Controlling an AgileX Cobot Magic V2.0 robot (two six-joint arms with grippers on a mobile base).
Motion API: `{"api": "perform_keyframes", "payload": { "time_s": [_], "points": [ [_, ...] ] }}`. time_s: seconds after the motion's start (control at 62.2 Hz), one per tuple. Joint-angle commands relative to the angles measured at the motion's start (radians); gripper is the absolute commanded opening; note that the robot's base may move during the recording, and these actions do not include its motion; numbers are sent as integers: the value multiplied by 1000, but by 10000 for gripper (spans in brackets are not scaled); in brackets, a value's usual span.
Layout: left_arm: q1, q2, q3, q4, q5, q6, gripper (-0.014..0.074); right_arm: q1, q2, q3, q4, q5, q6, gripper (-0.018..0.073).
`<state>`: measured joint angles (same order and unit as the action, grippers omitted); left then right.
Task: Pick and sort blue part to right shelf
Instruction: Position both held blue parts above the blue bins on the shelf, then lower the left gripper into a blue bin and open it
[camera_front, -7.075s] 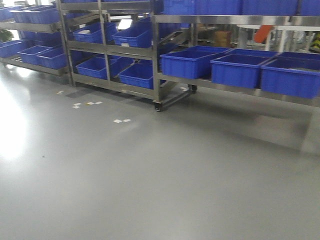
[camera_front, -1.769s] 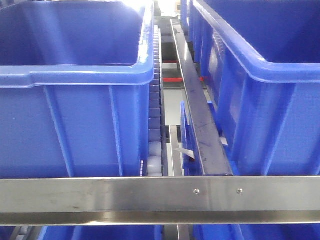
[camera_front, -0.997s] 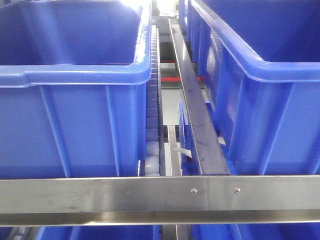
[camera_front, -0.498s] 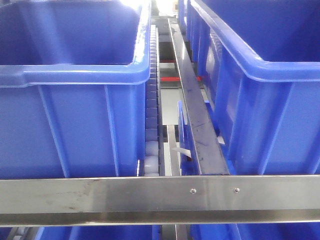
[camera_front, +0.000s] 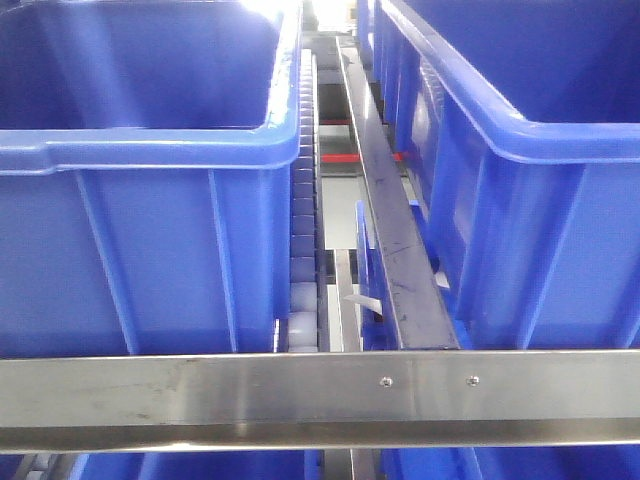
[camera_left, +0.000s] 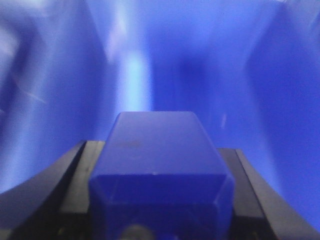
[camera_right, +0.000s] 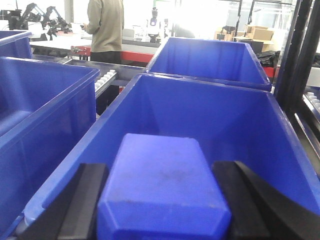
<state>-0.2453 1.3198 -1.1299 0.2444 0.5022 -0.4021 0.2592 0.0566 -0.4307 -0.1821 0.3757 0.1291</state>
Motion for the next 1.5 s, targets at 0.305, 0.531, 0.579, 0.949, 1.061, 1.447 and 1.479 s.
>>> {"api": "perform_keyframes", "payload": {
  "time_s": [0.305,0.531,0.579,0.949,1.061,1.447,1.479],
  "points": [
    [-7,311,-155,0,-63,8,242,-1,13,-27,-16,-94,-1,144],
    [-7,417,-177,-2,-49,8,242,-1,13,-25,-16,-89,-1,144],
    [-7,429,-177,3,-48,8,242,-1,13,-25,-16,-89,-1,144],
    [-7,459,-179,3,-41,33,405,-1,13,-25,-16,-87,-1,144],
    [-7,458,-179,3,-37,33,515,-1,13,-25,-16,-87,-1,144],
    [-10,252,-174,-3,78,33,561,-1,13,-25,-16,-87,-1,144],
    [-14,217,-167,-3,90,33,547,-1,13,-25,-16,-87,-1,144]
  ]
}}
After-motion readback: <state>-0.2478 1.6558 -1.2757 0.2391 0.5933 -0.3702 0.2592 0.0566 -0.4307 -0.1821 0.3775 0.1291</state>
